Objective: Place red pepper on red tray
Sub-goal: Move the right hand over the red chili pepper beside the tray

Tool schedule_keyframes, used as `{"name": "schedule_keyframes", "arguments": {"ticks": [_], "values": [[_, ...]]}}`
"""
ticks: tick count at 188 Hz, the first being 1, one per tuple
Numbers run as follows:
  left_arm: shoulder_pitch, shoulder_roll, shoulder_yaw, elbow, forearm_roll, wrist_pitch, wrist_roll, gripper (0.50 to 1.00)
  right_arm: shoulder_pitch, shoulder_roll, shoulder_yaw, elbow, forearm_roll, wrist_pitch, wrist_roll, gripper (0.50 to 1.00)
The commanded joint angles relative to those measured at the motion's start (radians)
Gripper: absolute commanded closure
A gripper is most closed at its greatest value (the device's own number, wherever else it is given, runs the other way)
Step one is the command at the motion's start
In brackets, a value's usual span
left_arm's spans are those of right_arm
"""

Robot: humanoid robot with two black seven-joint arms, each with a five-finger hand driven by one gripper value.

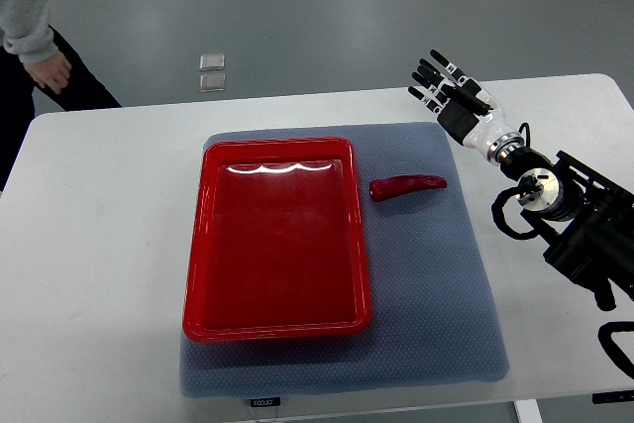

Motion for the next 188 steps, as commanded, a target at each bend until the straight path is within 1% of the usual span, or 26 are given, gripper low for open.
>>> {"name": "schedule_keyframes", "arguments": {"ticks": [1, 67, 68, 98, 105, 115, 116, 122, 132, 133, 134, 147, 156, 157, 165, 181, 182, 188], "values": [[0.0, 0.0, -0.001, 0.0, 0.0, 0.0, 0.0, 0.5, 0.001, 0.0, 0.003, -0.005, 0.0, 0.004, 0.0, 0.589], [0.0, 0.0, -0.001, 0.0, 0.0, 0.002, 0.0, 0.5, 0.034, -0.031, -0.043, 0.004, -0.063, 0.029, -0.008, 0.589], [0.0, 0.0, -0.001, 0.0, 0.0, 0.002, 0.0, 0.5, 0.056, -0.039, -0.089, 0.007, -0.137, 0.03, -0.014, 0.589], [0.0, 0.0, 0.0, 0.0, 0.0, 0.002, 0.0, 0.5, 0.142, -0.091, -0.313, 0.015, -0.509, 0.023, -0.017, 0.589], [0.0, 0.0, 0.0, 0.0, 0.0, 0.0, 0.0, 0.5, 0.169, -0.109, -0.372, 0.041, -0.616, 0.02, -0.017, 0.589], [0.0, 0.0, 0.0, 0.0, 0.0, 0.0, 0.0, 0.5, 0.169, -0.109, -0.372, 0.041, -0.617, 0.02, -0.017, 0.589], [0.0, 0.0, 0.0, -0.001, 0.0, 0.0, 0.0, 0.5, 0.192, -0.146, -0.429, 0.099, -0.749, 0.017, -0.017, 0.589], [0.0, 0.0, 0.0, -0.001, 0.0, 0.0, 0.0, 0.5, 0.202, -0.177, -0.453, 0.137, -0.817, 0.015, -0.017, 0.589], [0.0, 0.0, 0.0, -0.001, 0.0, 0.0, 0.0, 0.5, 0.202, -0.177, -0.453, 0.138, -0.818, 0.015, -0.017, 0.589], [0.0, 0.0, 0.0, 0.0, 0.0, 0.0, 0.0, 0.5, 0.215, -0.215, -0.48, 0.188, -0.907, 0.015, -0.017, 0.589], [0.0, 0.0, 0.0, 0.0, 0.0, 0.0, 0.0, 0.5, 0.22, -0.221, -0.484, 0.197, -0.926, 0.015, -0.017, 0.589], [0.0, 0.0, 0.0, 0.0, 0.0, 0.0, 0.0, 0.5, 0.229, -0.247, -0.502, 0.237, -1.014, 0.015, -0.017, 0.591], [0.0, 0.0, 0.0, 0.0, 0.0, 0.0, 0.0, 0.5, 0.229, -0.247, -0.502, 0.237, -1.014, 0.015, -0.017, 0.591], [0.0, 0.0, 0.0, 0.0, 0.0, 0.0, 0.0, 0.5, 0.231, -0.266, -0.511, 0.271, -1.081, 0.009, -0.017, 0.591], [0.0, 0.0, 0.0, 0.0, 0.0, 0.0, 0.0, 0.5, 0.231, -0.279, -0.514, 0.294, -1.126, 0.004, -0.019, 0.591], [0.0, 0.0, 0.0, 0.0, 0.0, 0.0, 0.0, 0.5, 0.231, -0.29, -0.514, 0.306, -1.155, 0.001, -0.019, 0.591], [0.0, 0.0, 0.0, 0.0, 0.0, 0.0, 0.0, 0.5, 0.231, -0.305, -0.524, 0.329, -1.195, 0.0, -0.019, 0.591], [0.0, 0.0, 0.0, 0.0, 0.0, 0.0, 0.0, 0.5, 0.231, -0.312, -0.53, 0.337, -1.203, -0.002, -0.019, 0.591]]}}
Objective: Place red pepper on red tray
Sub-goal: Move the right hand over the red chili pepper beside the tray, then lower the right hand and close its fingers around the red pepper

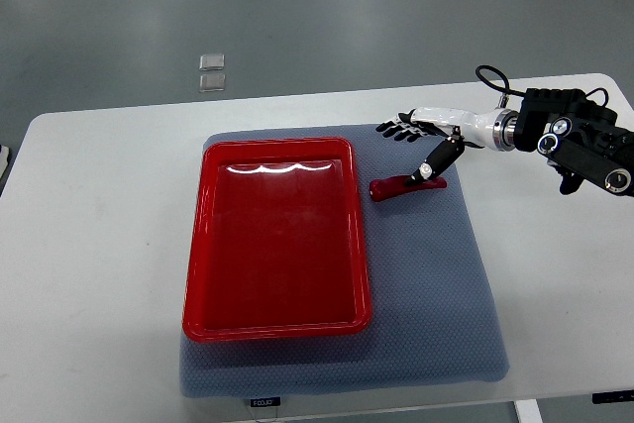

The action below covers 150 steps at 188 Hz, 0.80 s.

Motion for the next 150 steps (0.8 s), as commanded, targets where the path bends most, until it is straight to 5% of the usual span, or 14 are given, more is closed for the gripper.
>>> {"name": "schedule_keyframes", "arguments": {"ticks": [1, 97, 150], "values": [[0.0, 0.0, 0.0, 0.0, 0.0, 0.0, 0.0, 0.5, 0.001, -0.032, -0.02, 0.048, -0.077, -0.006, -0.001, 0.593], [0.0, 0.0, -0.002, 0.0, 0.0, 0.0, 0.0, 0.5, -0.001, 0.016, -0.097, 0.065, -0.1, -0.15, -0.001, 0.603], [0.002, 0.0, -0.002, 0.0, 0.0, 0.0, 0.0, 0.5, -0.01, 0.02, -0.106, 0.064, -0.108, -0.157, 0.002, 0.681]]}}
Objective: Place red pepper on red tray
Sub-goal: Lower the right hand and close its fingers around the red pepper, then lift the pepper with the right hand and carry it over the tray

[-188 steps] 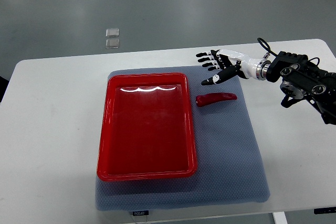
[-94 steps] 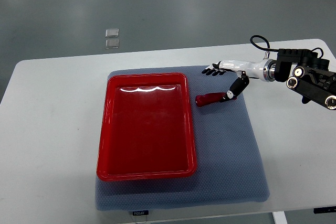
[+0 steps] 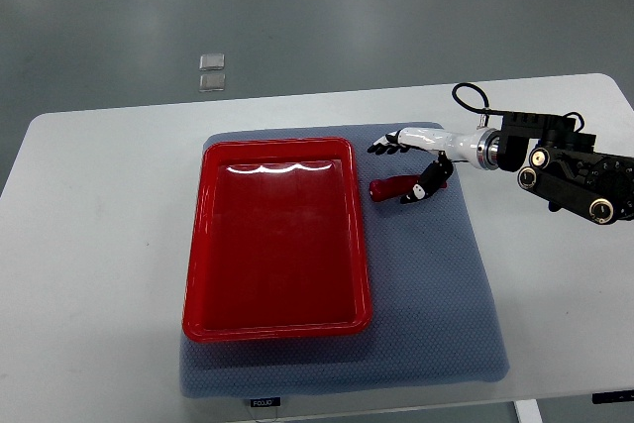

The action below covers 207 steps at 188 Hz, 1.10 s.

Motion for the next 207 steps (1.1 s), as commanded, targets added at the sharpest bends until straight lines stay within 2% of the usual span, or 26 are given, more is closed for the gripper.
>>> {"name": "schedule_keyframes", "arguments": {"ticks": [1, 23, 24, 30, 69, 83, 86, 96, 97, 117, 131, 169, 207], "values": [[0.001, 0.0, 0.0, 0.0, 0.0, 0.0, 0.0, 0.5, -0.002, 0.0, -0.001, 0.0, -0.008, 0.0, 0.001, 0.685], [0.001, 0.0, -0.002, 0.002, 0.0, 0.0, 0.0, 0.5, -0.004, 0.0, -0.001, 0.0, -0.02, -0.007, 0.003, 0.701], [0.001, 0.0, -0.002, 0.002, 0.0, 0.0, 0.0, 0.5, -0.005, 0.0, -0.01, -0.002, -0.026, -0.014, 0.006, 0.727], [0.001, 0.0, -0.002, 0.002, 0.0, 0.0, 0.0, 0.5, -0.005, 0.0, -0.019, -0.002, -0.028, -0.019, 0.007, 0.738], [0.006, 0.0, -0.002, 0.002, 0.0, 0.002, 0.0, 0.5, -0.011, 0.0, -0.042, -0.005, -0.028, -0.05, 0.009, 0.748], [0.006, 0.0, 0.0, 0.002, 0.0, 0.002, 0.0, 0.5, -0.013, 0.002, -0.044, -0.005, -0.029, -0.05, 0.009, 0.783], [0.006, 0.0, 0.0, 0.002, 0.0, 0.002, 0.0, 0.5, -0.013, 0.003, -0.044, -0.005, -0.029, -0.05, 0.009, 0.803], [0.006, 0.0, 0.0, 0.002, 0.0, 0.002, 0.0, 0.5, -0.013, 0.003, -0.044, -0.005, -0.029, -0.05, 0.009, 0.803], [0.006, 0.0, 0.0, 0.0, 0.0, 0.002, 0.0, 0.5, -0.013, 0.003, -0.044, -0.008, -0.034, -0.05, 0.009, 0.868], [0.006, 0.0, 0.0, 0.002, 0.0, 0.0, 0.0, 0.5, -0.014, 0.012, -0.047, -0.014, -0.059, -0.05, 0.013, 0.957], [0.006, 0.0, -0.002, 0.002, 0.0, 0.0, 0.0, 0.5, -0.017, 0.016, -0.055, -0.021, -0.066, -0.059, 0.023, 0.997], [0.007, 0.0, -0.002, 0.002, 0.0, 0.0, 0.0, 0.5, -0.005, 0.0, -0.053, -0.021, -0.066, -0.076, 0.024, 1.0], [0.007, 0.0, 0.0, 0.0, 0.0, 0.0, 0.0, 0.5, 0.133, -0.098, -0.048, 0.031, -0.046, -0.033, 0.024, 1.0]]}}
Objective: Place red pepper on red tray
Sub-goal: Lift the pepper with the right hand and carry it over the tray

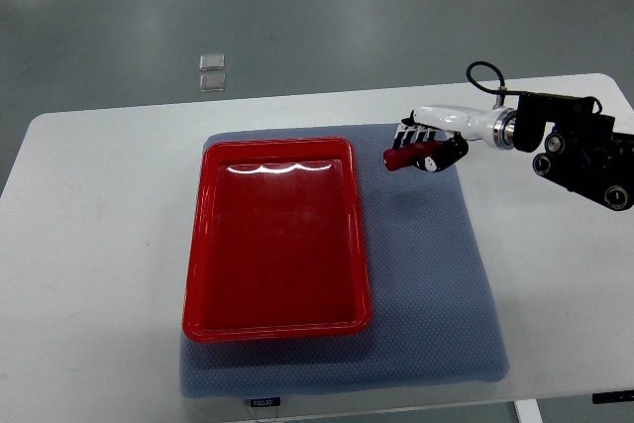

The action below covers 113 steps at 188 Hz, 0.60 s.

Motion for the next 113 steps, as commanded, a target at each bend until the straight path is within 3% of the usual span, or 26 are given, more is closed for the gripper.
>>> {"name": "schedule_keyframes", "arguments": {"ticks": [1, 28, 64, 113], "values": [[0.0, 0.0, 0.001, -0.001, 0.0, -0.001, 0.0, 0.5, 0.05, -0.035, 0.001, 0.03, 0.005, 0.024, 0.0, 1.0], [0.0, 0.0, 0.002, -0.001, 0.0, 0.0, 0.0, 0.5, 0.149, -0.087, 0.0, 0.132, 0.014, 0.069, -0.005, 1.0], [0.0, 0.0, 0.001, -0.001, 0.0, -0.001, 0.0, 0.5, 0.201, -0.064, -0.006, 0.149, 0.029, 0.084, -0.012, 1.0], [0.006, 0.0, 0.001, -0.001, 0.0, 0.0, 0.0, 0.5, 0.27, 0.235, -0.1, 0.053, 0.06, 0.072, -0.012, 1.0]]}}
